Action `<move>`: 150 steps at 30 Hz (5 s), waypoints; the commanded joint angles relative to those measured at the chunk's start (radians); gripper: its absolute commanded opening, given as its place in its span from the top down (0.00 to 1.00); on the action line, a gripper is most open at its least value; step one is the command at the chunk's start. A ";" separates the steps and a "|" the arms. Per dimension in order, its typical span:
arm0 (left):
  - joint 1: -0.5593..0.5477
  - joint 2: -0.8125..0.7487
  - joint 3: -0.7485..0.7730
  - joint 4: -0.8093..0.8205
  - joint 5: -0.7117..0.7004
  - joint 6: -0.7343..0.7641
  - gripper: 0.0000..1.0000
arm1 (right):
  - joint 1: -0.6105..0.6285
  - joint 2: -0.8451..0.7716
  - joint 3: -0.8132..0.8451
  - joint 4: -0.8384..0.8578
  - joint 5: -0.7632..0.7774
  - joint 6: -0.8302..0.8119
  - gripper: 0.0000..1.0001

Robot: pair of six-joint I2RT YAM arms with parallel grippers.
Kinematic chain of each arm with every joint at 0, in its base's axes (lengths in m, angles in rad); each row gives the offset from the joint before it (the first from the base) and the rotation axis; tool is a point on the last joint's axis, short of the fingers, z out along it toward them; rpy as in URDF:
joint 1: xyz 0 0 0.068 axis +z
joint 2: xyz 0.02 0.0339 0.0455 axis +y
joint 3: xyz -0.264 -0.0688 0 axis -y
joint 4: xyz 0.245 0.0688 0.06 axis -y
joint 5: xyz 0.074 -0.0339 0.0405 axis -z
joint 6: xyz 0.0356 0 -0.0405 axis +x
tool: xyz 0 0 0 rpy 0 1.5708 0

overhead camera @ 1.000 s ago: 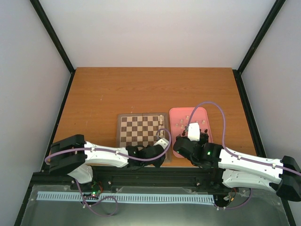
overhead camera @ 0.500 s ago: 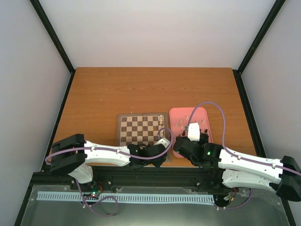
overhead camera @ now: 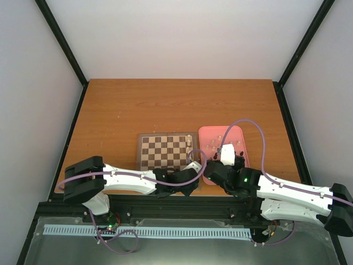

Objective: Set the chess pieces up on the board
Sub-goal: Place the chess piece on the chessboard, then adjust the chess piece on the chessboard.

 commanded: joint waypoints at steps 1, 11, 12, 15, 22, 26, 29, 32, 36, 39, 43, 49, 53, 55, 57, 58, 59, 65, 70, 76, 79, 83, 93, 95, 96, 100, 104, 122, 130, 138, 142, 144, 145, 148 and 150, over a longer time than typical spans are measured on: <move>-0.015 0.002 0.028 -0.062 0.001 -0.002 0.99 | 0.000 -0.019 -0.013 0.021 0.035 0.010 0.00; -0.015 -0.025 0.022 -0.096 -0.008 -0.010 0.99 | 0.001 -0.020 -0.016 0.021 0.033 0.011 0.00; -0.015 -0.025 0.021 -0.097 -0.005 -0.011 0.99 | -0.001 -0.018 -0.014 0.021 0.033 0.012 0.00; -0.015 -0.018 0.022 -0.100 -0.002 -0.010 0.99 | 0.001 -0.016 -0.015 0.022 0.031 0.011 0.00; -0.015 0.011 0.037 -0.104 0.014 -0.007 0.99 | 0.000 -0.016 -0.015 0.022 0.030 0.012 0.00; -0.015 0.013 0.044 -0.119 0.017 -0.005 0.99 | 0.001 -0.016 -0.015 0.024 0.028 0.012 0.00; -0.015 0.010 0.047 -0.130 0.017 -0.004 0.94 | 0.001 -0.016 -0.015 0.024 0.027 0.011 0.00; -0.015 0.007 0.048 -0.132 0.018 -0.004 0.88 | 0.000 -0.016 -0.016 0.025 0.024 0.009 0.00; -0.016 0.006 0.049 -0.128 0.022 -0.002 0.81 | 0.002 -0.016 -0.016 0.028 0.023 0.007 0.00; -0.017 0.001 0.050 -0.129 0.023 -0.002 0.74 | 0.000 -0.016 -0.016 0.030 0.021 0.005 0.00; -0.025 -0.009 0.053 -0.130 0.019 0.002 0.62 | 0.000 -0.018 -0.017 0.030 0.021 0.006 0.00; -0.032 -0.024 0.056 -0.128 0.021 0.007 0.54 | 0.001 -0.023 -0.019 0.028 0.021 0.005 0.00; -0.041 -0.042 0.053 -0.119 0.024 0.014 0.50 | 0.000 -0.021 -0.018 0.030 0.019 0.002 0.00; -0.043 -0.056 0.051 -0.110 0.032 0.020 0.49 | 0.000 -0.020 -0.017 0.028 0.021 0.002 0.00; -0.044 -0.068 0.045 -0.092 0.046 0.025 0.48 | 0.000 -0.023 -0.018 0.027 0.021 0.003 0.00; -0.044 -0.071 0.043 -0.084 0.053 0.026 0.48 | 0.000 -0.026 -0.018 0.026 0.021 0.004 0.00; -0.044 -0.073 0.040 -0.075 0.063 0.028 0.48 | 0.001 -0.028 -0.018 0.025 0.022 0.005 0.00; -0.044 -0.060 0.035 -0.056 0.077 0.016 0.44 | 0.000 -0.043 -0.022 0.022 0.024 0.006 0.00; -0.044 -0.037 0.040 -0.058 0.069 0.003 0.44 | 0.000 -0.048 -0.022 0.022 0.023 0.005 0.00; -0.044 -0.018 0.040 -0.074 0.028 -0.010 0.43 | 0.000 -0.047 -0.024 0.025 0.020 0.001 0.00; -0.044 -0.005 0.039 -0.068 0.028 -0.010 0.42 | 0.000 -0.045 -0.024 0.027 0.020 0.002 0.00; -0.044 0.008 0.040 -0.055 0.034 -0.009 0.42 | 0.000 -0.041 -0.023 0.027 0.020 0.002 0.00; -0.044 0.021 0.046 -0.038 0.047 0.000 0.42 | 0.000 -0.037 -0.024 0.030 0.018 0.002 0.00; -0.044 0.027 0.047 -0.034 0.053 0.001 0.42 | 0.000 -0.036 -0.024 0.030 0.018 0.003 0.00; -0.044 0.029 0.048 -0.033 0.053 0.000 0.42 | 0.001 -0.036 -0.024 0.030 0.018 0.003 0.00; -0.043 0.032 0.047 -0.027 0.057 0.002 0.42 | 0.001 -0.036 -0.024 0.031 0.018 0.001 0.00; -0.044 0.035 0.052 -0.025 0.059 0.004 0.42 | 0.001 -0.034 -0.024 0.033 0.016 -0.001 0.00; -0.044 0.051 0.067 -0.012 0.071 0.011 0.42 | 0.001 -0.037 -0.024 0.034 0.012 -0.001 0.00; -0.044 0.070 0.079 -0.010 0.061 0.017 0.41 | 0.000 -0.036 -0.025 0.036 0.011 -0.003 0.00; -0.044 0.046 0.062 -0.038 0.023 -0.005 0.39 | 0.000 -0.033 -0.024 0.038 0.009 -0.007 0.00; -0.044 0.012 0.043 -0.065 -0.025 -0.022 0.38 | 0.000 -0.027 -0.025 0.042 0.006 -0.009 0.00; -0.044 -0.006 0.036 -0.080 -0.053 -0.028 0.37 | 0.000 -0.023 -0.023 0.042 0.006 -0.009 0.00; -0.044 -0.014 0.034 -0.089 -0.065 -0.030 0.36 | 0.000 -0.021 -0.022 0.043 0.006 -0.008 0.00; -0.044 -0.049 0.025 -0.111 -0.087 -0.030 0.36 | 0.000 -0.013 -0.021 0.045 0.006 -0.008 0.00; -0.043 -0.082 0.018 -0.126 -0.097 -0.026 0.36 | 0.001 -0.007 -0.018 0.045 0.007 -0.009 0.00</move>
